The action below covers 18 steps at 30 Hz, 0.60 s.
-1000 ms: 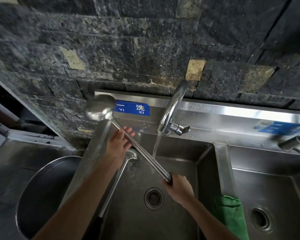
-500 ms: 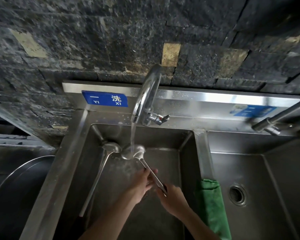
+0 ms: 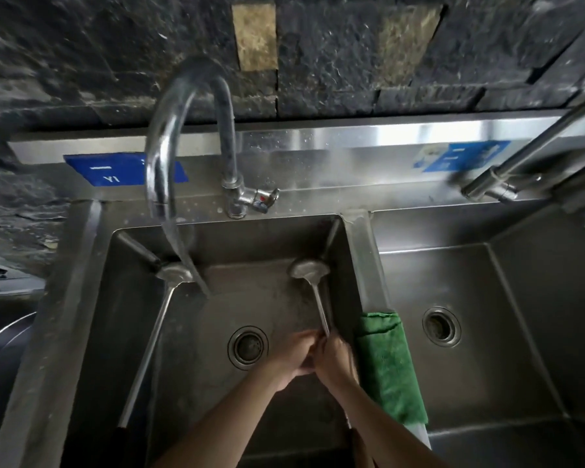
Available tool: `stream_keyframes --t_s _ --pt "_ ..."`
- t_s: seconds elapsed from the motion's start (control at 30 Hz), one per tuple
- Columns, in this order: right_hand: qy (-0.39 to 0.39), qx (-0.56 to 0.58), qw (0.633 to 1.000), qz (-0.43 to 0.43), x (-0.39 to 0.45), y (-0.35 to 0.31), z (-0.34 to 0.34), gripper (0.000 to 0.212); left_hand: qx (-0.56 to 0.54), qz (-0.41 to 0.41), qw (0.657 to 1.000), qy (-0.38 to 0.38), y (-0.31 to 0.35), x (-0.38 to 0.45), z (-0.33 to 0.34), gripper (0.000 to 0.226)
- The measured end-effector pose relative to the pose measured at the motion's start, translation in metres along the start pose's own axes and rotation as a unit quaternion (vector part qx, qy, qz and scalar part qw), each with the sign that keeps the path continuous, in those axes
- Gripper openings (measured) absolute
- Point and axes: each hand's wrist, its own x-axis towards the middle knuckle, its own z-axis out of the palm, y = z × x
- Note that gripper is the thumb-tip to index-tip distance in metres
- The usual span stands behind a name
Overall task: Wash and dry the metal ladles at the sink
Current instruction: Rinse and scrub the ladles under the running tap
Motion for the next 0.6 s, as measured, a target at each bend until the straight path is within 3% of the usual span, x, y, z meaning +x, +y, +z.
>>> stream_keyframes --t_s 0.07,0.2,0.33,0.47,0.6 --pt "-0.015 0.026 1.0 0.001 0.012 0.007 0.007 0.008 0.019 -0.002 1.0 -0.003 -0.004 0.007 0.002 0.027" --pt "-0.024 0.098 0.994 0.047 0.033 0.025 0.031 0.032 0.053 -0.001 0.998 -0.022 -0.011 0.021 0.007 0.034" --pt "-0.017 0.071 0.997 0.032 0.046 0.037 0.053 0.06 0.044 -0.002 0.999 -0.017 -0.018 0.032 0.011 0.035" --pt "-0.012 0.063 0.997 0.052 0.059 0.054 0.074 0.054 0.03 -0.009 0.999 -0.014 -0.026 0.039 0.016 0.032" --pt "0.012 0.094 0.993 0.071 0.068 0.06 0.081 0.034 0.029 -0.006 1.0 0.0 -0.033 0.047 0.02 0.031"
